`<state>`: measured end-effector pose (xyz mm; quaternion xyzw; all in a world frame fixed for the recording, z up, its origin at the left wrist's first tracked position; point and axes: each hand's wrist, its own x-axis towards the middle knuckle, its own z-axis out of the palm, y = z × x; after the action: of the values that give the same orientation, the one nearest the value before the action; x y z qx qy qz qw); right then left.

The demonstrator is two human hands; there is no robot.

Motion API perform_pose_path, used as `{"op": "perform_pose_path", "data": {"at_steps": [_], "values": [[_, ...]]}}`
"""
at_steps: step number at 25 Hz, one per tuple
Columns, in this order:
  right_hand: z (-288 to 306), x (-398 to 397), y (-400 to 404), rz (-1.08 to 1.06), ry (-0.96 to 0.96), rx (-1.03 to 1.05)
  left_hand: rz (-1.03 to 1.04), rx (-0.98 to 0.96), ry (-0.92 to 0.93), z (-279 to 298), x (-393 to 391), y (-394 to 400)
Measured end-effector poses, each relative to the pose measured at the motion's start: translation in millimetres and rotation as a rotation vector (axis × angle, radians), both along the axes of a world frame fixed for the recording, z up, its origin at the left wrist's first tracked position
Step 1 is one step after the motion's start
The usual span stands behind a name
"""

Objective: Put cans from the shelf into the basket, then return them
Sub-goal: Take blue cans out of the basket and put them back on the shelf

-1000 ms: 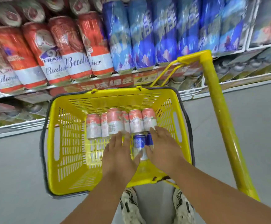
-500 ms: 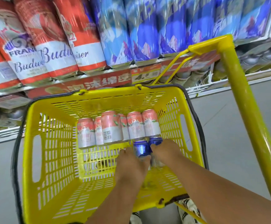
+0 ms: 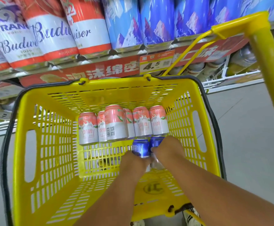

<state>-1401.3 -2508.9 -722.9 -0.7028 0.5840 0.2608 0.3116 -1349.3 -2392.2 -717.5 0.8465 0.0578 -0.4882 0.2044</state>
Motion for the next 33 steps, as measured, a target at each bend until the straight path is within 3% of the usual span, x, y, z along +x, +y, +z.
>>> {"op": "perform_pose_path", "data": {"at_steps": [7, 13, 26, 33], "values": [[-5, -1, 4, -0.148, -0.132, 0.208, 0.026, -0.030, -0.004, -4, 7, 19], [26, -12, -3, -0.218, -0.226, 0.286, 0.046, -0.082, -0.004, 20, 5, 19], [132, -22, -17, -0.205, -0.618, 0.296, 0.161, -0.313, -0.174, 130, 18, 19], [258, -17, -25, -0.171, -0.819, 0.217, 0.233, -0.450, -0.337, 252, 31, 22]]}}
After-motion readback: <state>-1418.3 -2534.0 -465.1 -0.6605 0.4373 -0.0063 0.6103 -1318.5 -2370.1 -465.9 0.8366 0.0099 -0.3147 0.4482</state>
